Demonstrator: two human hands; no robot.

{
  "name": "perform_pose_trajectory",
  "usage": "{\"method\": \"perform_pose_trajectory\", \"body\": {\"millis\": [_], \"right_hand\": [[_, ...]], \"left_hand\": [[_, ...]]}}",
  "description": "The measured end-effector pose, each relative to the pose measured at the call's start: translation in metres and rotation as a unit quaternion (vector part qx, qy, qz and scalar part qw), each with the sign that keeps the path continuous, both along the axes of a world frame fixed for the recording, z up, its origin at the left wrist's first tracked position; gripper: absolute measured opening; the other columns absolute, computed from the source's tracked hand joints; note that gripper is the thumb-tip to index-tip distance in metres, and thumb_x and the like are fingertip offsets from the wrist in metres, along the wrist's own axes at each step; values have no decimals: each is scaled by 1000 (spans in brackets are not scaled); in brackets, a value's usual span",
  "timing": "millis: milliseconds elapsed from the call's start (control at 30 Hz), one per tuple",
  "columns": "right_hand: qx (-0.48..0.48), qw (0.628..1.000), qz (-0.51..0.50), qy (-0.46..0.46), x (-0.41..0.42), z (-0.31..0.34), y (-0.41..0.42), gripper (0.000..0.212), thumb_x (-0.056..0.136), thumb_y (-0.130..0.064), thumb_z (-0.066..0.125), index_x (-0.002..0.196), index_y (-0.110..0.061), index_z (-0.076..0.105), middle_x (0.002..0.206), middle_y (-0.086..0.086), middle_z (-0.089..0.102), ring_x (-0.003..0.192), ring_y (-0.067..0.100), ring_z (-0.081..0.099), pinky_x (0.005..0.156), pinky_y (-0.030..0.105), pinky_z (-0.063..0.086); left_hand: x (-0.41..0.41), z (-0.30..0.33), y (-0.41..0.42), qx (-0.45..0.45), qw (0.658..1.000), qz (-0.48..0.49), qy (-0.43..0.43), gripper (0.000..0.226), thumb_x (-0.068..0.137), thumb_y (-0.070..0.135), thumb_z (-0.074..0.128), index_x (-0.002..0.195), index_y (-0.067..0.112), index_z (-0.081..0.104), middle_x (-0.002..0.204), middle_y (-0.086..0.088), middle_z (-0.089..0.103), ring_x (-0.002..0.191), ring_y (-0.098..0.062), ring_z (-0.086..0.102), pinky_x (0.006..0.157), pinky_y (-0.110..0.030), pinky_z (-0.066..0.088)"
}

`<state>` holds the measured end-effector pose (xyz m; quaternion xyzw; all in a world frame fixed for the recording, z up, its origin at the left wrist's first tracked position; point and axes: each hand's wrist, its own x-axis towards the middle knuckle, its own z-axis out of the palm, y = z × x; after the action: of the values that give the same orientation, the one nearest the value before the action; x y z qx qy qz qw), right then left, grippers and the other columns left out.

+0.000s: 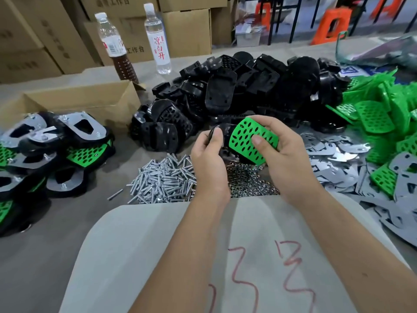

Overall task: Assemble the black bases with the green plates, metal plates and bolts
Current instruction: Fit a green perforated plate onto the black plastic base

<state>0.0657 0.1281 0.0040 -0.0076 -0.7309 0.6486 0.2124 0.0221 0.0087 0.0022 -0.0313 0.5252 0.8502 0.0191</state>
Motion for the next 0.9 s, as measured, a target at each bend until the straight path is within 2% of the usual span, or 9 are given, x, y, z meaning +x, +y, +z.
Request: {"method": "perform_pose_trajectory", "body": {"millis": [100, 200, 333, 467, 600, 667, 733, 833, 900], "right_hand": [[-4, 1000, 0, 5, 1, -1, -1, 33, 106, -14, 59, 125, -39, 69, 105, -23, 71, 92, 2, 66, 59, 8, 48], [-6, 1000, 3, 13, 2, -1, -1, 32, 107, -17, 58, 129, -37, 68, 110, -19, 71, 90, 0, 64, 62, 8, 47], [-26, 1000, -1, 5, 3, -1, 1, 31, 107, -20, 58, 130, -39, 68, 114, -15, 72, 90, 2, 64, 61, 8, 46], [-15, 1000, -13, 3, 3, -2, 3, 30, 106, -20, 60, 128, -38, 68, 113, -18, 72, 88, 2, 65, 64, 11, 49], [-13, 1000, -19, 0, 2, -3, 4, 23, 104, -16, 63, 115, -36, 68, 105, -13, 71, 88, 24, 70, 52, 25, 53], [-4, 1000, -6, 15, 1, -3, 4, 26, 104, -13, 62, 114, -35, 71, 102, -15, 71, 82, 12, 67, 56, 14, 49], [-17, 999, 3, 28, 1, -3, 3, 30, 105, -11, 58, 115, -34, 73, 98, -15, 70, 68, 4, 60, 53, 14, 47], [-63, 998, -27, 19, 0, -4, 4, 29, 109, -16, 52, 117, -38, 70, 92, -9, 68, 57, 16, 60, 45, 29, 47], [-83, 995, -46, 25, 0, -4, 4, 28, 110, -16, 50, 115, -38, 68, 87, -8, 68, 58, 21, 60, 42, 26, 44]], "left_hand": [[0, 1, -2, 3, 1000, 2, -7, 22, 107, 16, 55, 86, 10, 60, 80, -8, 66, 73, -23, 63, 66, -39, 53], [0, 2, -6, 41, 999, -22, -26, 22, 106, 13, 52, 88, 10, 64, 76, -3, 73, 67, -19, 70, 56, -32, 57], [1, 3, -7, 77, 995, -41, -55, 20, 104, 11, 49, 93, 10, 65, 81, -5, 74, 71, -21, 71, 61, -32, 58], [2, 2, -6, 66, 996, -46, -41, 19, 104, 10, 47, 95, 8, 64, 83, -7, 74, 73, -21, 72, 62, -32, 60], [1, 2, -6, 49, 998, -35, -30, 14, 105, 8, 48, 98, 5, 59, 81, -10, 73, 72, -24, 71, 64, -36, 61], [0, 1, -5, 46, 998, -24, -29, 10, 104, 6, 49, 98, 5, 57, 85, -15, 70, 77, -27, 69, 65, -37, 60], [0, 1, -3, 40, 999, -4, -23, 9, 104, 5, 51, 96, 6, 54, 91, -18, 64, 82, -30, 65, 65, -38, 60], [-1, -1, -2, 33, 999, 24, -16, 17, 103, 4, 54, 88, 10, 51, 96, -15, 59, 87, -27, 59, 75, -43, 58], [-2, -1, -2, 34, 999, 31, -15, 19, 103, 3, 56, 87, 12, 51, 100, -14, 59, 91, -27, 57, 85, -50, 55]]}}
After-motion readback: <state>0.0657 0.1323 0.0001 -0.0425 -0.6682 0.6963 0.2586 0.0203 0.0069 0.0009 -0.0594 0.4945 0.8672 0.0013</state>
